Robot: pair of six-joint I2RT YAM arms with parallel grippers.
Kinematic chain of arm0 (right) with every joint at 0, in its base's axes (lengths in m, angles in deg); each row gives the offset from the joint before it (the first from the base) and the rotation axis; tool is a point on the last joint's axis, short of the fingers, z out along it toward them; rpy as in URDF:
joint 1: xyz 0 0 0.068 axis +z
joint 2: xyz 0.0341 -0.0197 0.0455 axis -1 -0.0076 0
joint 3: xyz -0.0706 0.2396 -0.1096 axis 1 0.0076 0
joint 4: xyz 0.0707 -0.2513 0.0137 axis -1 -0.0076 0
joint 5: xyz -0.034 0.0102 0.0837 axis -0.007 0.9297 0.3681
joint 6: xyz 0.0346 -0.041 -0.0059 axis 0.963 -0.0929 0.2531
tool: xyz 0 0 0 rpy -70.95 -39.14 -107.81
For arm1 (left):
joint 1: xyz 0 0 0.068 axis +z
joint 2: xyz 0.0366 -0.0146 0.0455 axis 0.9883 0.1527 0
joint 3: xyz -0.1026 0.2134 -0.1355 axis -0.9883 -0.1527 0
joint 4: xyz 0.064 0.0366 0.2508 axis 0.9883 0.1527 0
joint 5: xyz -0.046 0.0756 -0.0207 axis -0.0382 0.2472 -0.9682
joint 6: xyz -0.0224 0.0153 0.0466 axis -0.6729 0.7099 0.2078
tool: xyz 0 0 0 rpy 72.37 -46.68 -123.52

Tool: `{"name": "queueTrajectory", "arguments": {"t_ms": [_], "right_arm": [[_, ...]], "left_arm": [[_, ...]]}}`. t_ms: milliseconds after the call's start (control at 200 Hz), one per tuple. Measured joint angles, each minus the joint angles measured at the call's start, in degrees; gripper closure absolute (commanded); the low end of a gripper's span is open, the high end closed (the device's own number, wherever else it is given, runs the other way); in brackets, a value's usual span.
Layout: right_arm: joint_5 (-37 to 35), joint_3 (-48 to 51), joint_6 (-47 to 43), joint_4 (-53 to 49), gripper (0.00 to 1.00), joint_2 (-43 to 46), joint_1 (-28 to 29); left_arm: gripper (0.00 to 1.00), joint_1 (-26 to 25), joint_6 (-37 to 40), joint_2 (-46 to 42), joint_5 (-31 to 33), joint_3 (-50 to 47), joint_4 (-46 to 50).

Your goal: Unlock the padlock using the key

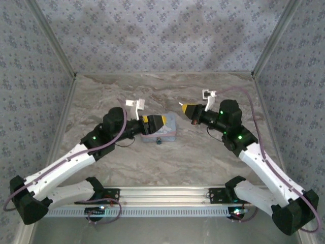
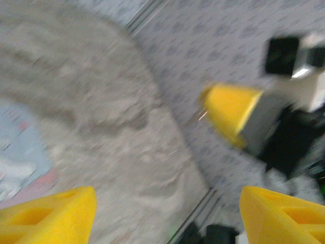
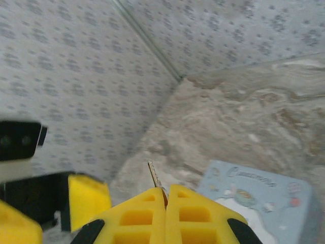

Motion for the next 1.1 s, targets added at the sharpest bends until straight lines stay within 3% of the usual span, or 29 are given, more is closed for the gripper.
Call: {"name": "queueTrajectory", "arguments": {"t_ms": [215, 365, 740, 959, 1099], "right_arm": [[-5.42, -1.33, -6.34, -4.87, 1.0, -9.62, 0.02], [-8.24, -1.33, -8.02, -5.86, 1.0, -14.29, 0.98], [-12.24, 0.92, -9.05, -6.05, 1.0, -13.27, 3.41], [-13.94, 1.25, -9.75, -6.23, 1.0, -12.9, 3.41], [-15.63, -0.63, -10.75, -7.28, 1.0, -17.09, 3.39]], "left_arm": [[0.21, -0.72, -1.64, -0.48, 3.41, -15.17, 2.1], [0.18, -0.68, -1.7, 2.14, 6.84, -18.97, 0.35], [0.18, 5.97, -0.15, 14.62, 7.58, -19.58, -11.37], [0.18, 8.55, 2.27, 21.99, 5.84, -14.34, -13.07], [0.18, 9.44, 3.82, 26.4, 3.58, -10.95, -15.17]]}}
